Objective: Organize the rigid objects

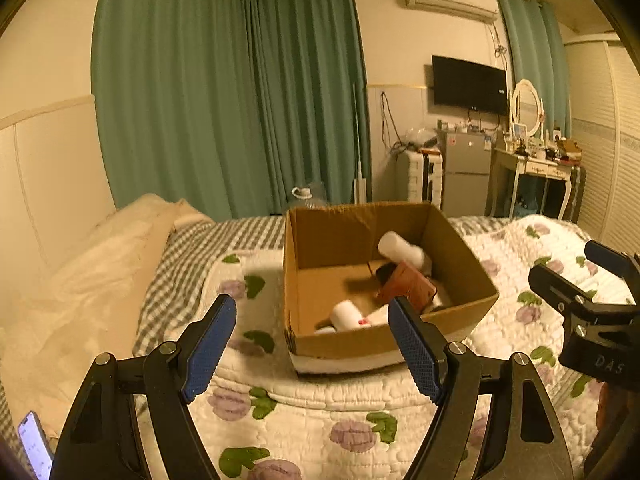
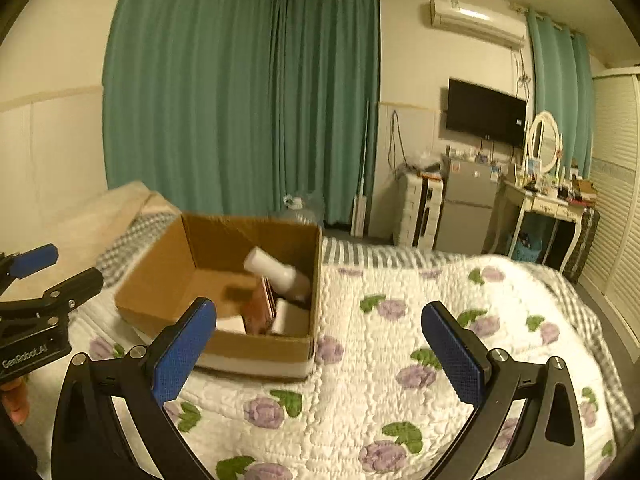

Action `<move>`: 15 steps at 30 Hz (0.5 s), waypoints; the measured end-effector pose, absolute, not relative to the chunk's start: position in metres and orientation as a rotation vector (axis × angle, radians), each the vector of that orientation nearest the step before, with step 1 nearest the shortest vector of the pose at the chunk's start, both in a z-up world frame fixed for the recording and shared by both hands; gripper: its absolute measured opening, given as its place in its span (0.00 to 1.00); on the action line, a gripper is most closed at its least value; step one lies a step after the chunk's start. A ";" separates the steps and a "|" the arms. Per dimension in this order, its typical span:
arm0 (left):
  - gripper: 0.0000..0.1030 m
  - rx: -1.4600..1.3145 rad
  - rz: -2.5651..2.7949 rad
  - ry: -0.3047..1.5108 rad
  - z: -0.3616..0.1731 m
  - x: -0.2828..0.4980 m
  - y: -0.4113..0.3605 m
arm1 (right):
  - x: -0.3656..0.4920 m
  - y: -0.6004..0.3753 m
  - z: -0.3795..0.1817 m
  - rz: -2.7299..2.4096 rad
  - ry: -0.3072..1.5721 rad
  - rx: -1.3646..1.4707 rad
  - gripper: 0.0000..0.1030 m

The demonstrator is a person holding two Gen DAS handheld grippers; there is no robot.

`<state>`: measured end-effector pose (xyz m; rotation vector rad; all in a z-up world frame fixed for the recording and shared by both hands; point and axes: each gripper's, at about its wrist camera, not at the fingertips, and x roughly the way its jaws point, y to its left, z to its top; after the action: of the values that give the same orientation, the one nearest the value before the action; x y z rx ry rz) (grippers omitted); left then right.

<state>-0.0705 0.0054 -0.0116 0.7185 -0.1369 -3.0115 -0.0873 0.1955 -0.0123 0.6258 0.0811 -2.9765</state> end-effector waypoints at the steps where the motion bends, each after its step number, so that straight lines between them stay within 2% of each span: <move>1: 0.79 0.726 -3.014 -0.139 -0.014 -0.071 0.006 | -0.090 0.196 -0.017 -2.978 0.074 0.639 1.00; 15: 0.79 0.706 -3.015 -0.154 -0.017 -0.068 0.007 | -0.094 0.197 -0.031 -2.967 0.048 0.714 1.00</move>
<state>-0.0681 0.0069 -0.0165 0.7058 -0.1542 -3.0152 -0.0940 0.1973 -0.0313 0.7136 0.0483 -2.9666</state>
